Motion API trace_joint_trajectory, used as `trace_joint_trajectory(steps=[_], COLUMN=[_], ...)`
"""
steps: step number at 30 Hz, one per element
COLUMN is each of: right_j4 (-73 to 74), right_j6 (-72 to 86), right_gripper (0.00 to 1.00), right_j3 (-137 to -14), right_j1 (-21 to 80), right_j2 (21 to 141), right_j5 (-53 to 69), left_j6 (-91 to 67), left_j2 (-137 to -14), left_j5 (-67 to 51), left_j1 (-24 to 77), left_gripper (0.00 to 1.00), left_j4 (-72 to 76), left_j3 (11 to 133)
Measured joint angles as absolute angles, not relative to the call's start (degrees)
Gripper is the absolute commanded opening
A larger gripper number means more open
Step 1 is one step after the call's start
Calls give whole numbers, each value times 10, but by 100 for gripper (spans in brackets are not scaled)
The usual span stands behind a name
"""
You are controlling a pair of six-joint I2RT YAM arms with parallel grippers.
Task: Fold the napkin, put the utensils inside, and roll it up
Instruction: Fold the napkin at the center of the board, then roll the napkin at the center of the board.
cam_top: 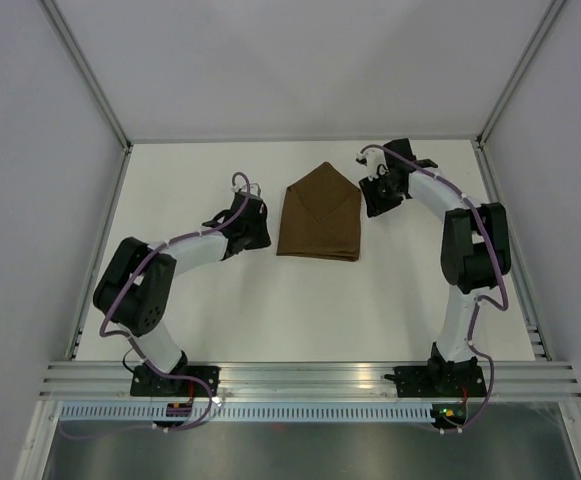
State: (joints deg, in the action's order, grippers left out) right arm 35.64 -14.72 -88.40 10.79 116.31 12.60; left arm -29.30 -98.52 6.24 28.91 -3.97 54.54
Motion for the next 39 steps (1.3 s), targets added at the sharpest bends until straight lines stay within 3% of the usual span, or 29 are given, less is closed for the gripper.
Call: trace_joint_trajectory(steps=[7, 14, 20, 31, 39], right_j4=[355, 307, 291, 275, 276], right_j6=[-247, -360, -426, -476, -489], right_gripper=[65, 74, 76, 74, 65], right_j3=[-855, -747, -696, -703, -717], right_j1=[111, 254, 339, 353, 353], right_j2=[1016, 955, 988, 1060, 1092], right_j5=[159, 139, 119, 120, 124], left_j6=[-291, -281, -272, -255, -243], left_j2=[-889, -796, -717, -681, -682], left_j5=[73, 73, 74, 75, 73], left_j1=[281, 278, 277, 276, 276], left_gripper=[47, 53, 55, 55, 55], left_j4=[-83, -132, -158, -199, -210], left_j3=[564, 638, 681, 696, 696])
